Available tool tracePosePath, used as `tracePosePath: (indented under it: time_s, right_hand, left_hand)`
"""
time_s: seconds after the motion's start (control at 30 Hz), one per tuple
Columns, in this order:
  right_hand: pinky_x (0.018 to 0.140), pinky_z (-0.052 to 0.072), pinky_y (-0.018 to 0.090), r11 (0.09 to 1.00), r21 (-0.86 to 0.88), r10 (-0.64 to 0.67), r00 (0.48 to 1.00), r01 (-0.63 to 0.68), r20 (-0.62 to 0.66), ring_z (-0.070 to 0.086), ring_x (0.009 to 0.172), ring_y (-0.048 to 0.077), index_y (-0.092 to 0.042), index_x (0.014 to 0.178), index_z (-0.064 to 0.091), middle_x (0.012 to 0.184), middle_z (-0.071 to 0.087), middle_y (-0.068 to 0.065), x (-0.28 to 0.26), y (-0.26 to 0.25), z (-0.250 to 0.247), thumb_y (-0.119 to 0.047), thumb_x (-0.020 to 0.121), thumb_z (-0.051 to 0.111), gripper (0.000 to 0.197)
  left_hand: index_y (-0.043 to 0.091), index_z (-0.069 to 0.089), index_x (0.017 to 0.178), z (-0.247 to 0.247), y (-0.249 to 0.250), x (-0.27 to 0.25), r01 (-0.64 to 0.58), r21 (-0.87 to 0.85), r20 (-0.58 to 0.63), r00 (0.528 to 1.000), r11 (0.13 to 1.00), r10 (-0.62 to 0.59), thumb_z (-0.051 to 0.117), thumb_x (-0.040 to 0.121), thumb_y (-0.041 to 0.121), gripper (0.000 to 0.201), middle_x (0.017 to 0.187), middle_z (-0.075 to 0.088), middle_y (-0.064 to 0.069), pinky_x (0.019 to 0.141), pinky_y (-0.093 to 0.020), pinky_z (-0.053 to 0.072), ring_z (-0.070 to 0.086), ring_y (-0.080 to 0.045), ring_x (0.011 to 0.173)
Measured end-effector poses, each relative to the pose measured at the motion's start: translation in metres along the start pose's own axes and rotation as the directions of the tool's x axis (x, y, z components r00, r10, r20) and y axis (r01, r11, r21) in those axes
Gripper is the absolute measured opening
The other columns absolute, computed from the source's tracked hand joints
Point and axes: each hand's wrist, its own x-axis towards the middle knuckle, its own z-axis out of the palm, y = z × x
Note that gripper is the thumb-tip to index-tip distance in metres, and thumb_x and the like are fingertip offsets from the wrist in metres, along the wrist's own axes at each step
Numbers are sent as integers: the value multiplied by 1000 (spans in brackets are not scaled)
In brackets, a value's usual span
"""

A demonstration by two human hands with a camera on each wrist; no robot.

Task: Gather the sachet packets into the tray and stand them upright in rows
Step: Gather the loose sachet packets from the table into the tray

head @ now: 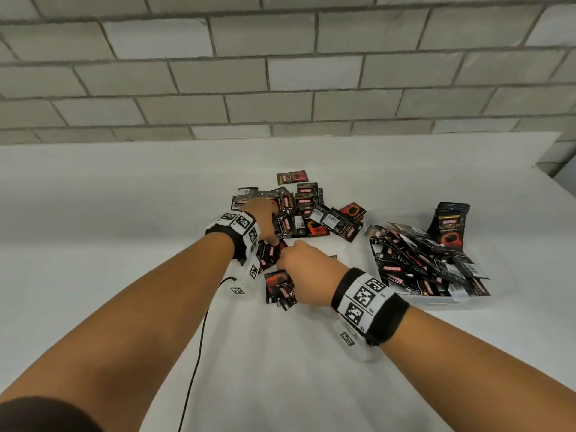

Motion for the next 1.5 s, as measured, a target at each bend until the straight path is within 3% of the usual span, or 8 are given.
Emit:
tracePosePath:
  time_s: [0.27,0.43,0.63,0.8,0.93,1.03,1.17,1.5]
  right_hand:
    - [77,40,28,947,298,0,927,120,-374,49,92,13,-16,99,72,92,58,-8,-44,14,-24,-15,83,79,18]
    - [75,37,16,912,410,284,668,34,-688,53,88,13,-20,101,70,89,58,-10,-91,43,-63,-18,81,80,23]
    - [85,54,20,633,770,665,454,79,-593,71,90,0,-31,101,73,92,75,-18,-141,88,-97,-17,80,83,28]
    - [79,52,27,505,844,749,578,-182,-324,72,93,13,-22,108,73,98,76,-7,-152,123,-71,-24,80,84,31]
    - [97,46,33,523,726,803,544,-447,-244,60,117,23,-14,136,53,132,63,5,-143,143,-37,-40,75,87,74]
    - [82,40,24,556,676,790,560,-484,-248,56,102,16,-12,136,51,127,63,5,-142,146,-26,-43,76,85,75]
    - [80,39,24,576,625,770,606,-527,-199,61,108,24,-10,137,52,126,65,9,-148,148,-23,-46,84,77,68]
    - [84,41,24,616,591,738,643,-521,-202,61,112,20,-22,134,58,130,61,3,-161,160,-28,-37,89,72,49]
  left_hand:
    - [15,64,130,-3,-25,-23,-40,-204,-77,997,978,24,85,76,37,62,126,65,-5,91,-31,47,61,-26,112]
    - [18,68,124,-15,-45,-38,-31,-413,-148,988,910,-33,88,74,39,57,108,73,-1,87,-33,54,68,-21,97]
    - [24,70,113,-50,-22,-58,-124,-475,-294,955,871,-25,87,76,38,43,97,74,6,78,-29,52,68,-14,90]
    - [25,72,106,-77,45,-72,-293,-447,-361,924,845,129,88,73,43,41,88,74,10,73,-27,54,69,-6,80]
    - [20,73,109,-74,109,-62,-391,-431,-252,917,813,308,87,75,43,44,92,78,5,78,-30,59,73,-12,82]
    - [15,67,116,-52,152,-43,-448,-406,-231,894,796,385,81,82,41,44,105,74,1,84,-31,55,70,-17,95]
    - [6,38,132,-8,185,-22,-370,-415,-210,928,831,308,75,89,41,67,99,60,2,61,-25,45,63,-19,90]
    - [14,46,144,7,180,-16,-352,-28,-94,933,936,348,47,84,82,90,141,46,-16,109,-50,39,39,-37,133]
